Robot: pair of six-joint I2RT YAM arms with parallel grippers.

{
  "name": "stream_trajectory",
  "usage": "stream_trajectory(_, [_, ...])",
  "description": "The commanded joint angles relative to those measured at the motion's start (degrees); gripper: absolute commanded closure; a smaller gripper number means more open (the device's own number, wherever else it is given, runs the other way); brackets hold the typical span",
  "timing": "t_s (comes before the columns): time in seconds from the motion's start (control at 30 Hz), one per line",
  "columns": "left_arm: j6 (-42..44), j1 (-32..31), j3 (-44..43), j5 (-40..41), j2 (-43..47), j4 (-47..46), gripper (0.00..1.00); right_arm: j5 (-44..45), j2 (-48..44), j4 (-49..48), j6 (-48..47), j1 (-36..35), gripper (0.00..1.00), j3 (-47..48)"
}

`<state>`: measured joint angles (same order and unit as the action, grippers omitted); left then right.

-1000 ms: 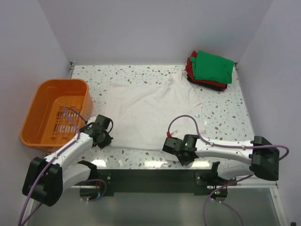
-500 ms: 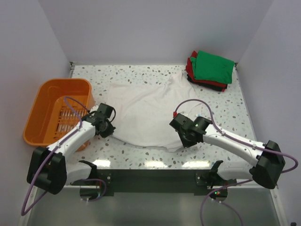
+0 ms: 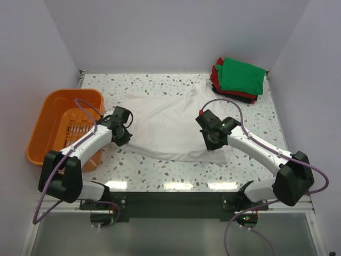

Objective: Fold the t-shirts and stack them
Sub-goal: Fold the tshirt

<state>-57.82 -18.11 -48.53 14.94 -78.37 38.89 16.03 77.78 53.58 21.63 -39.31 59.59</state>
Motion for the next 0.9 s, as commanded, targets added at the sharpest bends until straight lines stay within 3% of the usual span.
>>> stream_trajectory(0.0, [1.0,0.8,-3.7,1.7,-2.2,-0.7,1.0,0.9,1.2,-3.2,-3.4,2.7,1.0,3.2])
stream_trajectory(0.8, [-1.0,3.3,-12.6,5.1,-15.4,-2.3,1.0,-1.9,19.6,-17.5,-16.5,14.0,1.0,14.8])
stream_trajectory(0.87, [-1.2,3.3,-13.1,5.3,-16.1,-2.8,0.93,-2.0,21.9,-17.9,-17.1,14.1,1.0,16.0])
